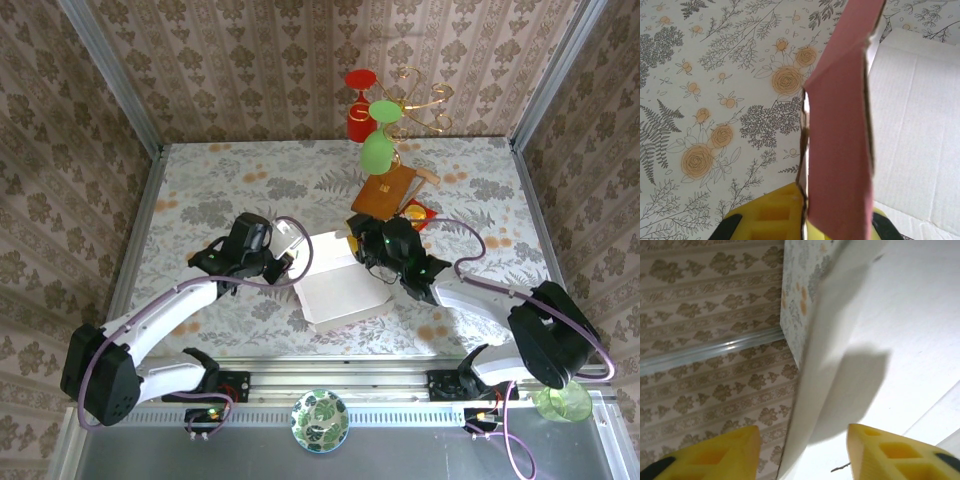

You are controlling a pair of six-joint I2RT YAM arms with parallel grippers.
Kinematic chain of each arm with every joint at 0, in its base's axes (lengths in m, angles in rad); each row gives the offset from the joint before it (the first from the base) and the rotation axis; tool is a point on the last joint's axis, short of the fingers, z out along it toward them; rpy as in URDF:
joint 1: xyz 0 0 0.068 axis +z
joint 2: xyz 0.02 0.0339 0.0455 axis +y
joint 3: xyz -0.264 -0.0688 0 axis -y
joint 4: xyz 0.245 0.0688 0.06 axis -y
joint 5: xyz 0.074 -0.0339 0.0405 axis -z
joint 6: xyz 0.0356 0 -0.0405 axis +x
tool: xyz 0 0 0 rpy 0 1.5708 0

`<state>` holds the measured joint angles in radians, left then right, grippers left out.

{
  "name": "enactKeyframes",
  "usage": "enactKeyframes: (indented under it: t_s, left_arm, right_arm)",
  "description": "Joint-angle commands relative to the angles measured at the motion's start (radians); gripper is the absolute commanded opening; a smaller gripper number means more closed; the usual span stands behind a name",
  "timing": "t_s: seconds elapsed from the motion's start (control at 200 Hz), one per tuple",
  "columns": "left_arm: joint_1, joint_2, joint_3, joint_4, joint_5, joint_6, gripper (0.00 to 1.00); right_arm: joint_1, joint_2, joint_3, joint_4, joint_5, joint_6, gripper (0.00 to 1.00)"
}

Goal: Fold the paper box

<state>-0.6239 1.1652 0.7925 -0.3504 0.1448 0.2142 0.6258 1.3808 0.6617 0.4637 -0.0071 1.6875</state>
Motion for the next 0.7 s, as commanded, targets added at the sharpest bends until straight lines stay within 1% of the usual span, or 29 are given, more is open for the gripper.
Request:
enactKeyframes:
  t_s: [0.0,0.075,0.195,0.275,0.415,0.52,0.6,0.675,0.695]
  left_arm:
    - [0.012,0.008,0.029,0.008,0.023,0.028,0.0]
    - [0.018,0.011,0.028,0.013,0.028,0.027,0.0]
    - [0.025,0.021,0.032,0.014,0.038,0.028,0.0]
    - [0.029,0.028,0.036,0.015,0.044,0.03,0.0]
    - [0.037,0.044,0.048,0.017,0.052,0.033,0.0]
    - [0.046,0.054,0.054,0.027,0.061,0.027,0.0]
    - [0.055,0.061,0.069,0.032,0.068,0.007,0.0]
    - [0.064,0.061,0.097,0.027,0.068,-0.041,0.24]
    - [0.066,0.06,0.106,0.023,0.068,-0.061,0.29]
  right_arm:
    - [-0.006,0.005,0.012,0.001,0.025,0.018,0.4]
    - [-0.006,0.0,0.015,-0.017,0.025,0.021,0.32]
    - [-0.007,-0.006,0.009,-0.026,0.025,0.023,0.3]
    - [-0.012,-0.007,0.006,-0.031,0.025,0.023,0.25]
    - [-0.019,-0.014,0.0,-0.032,0.02,0.028,0.2]
    - [-0.025,-0.027,-0.009,-0.042,0.026,0.029,0.11]
    - [-0.031,-0.036,-0.019,-0.049,0.034,0.036,0.0]
    - [-0.035,-0.043,-0.033,-0.038,0.054,0.045,0.0]
    - [-0.036,-0.045,-0.039,-0.029,0.062,0.047,0.0]
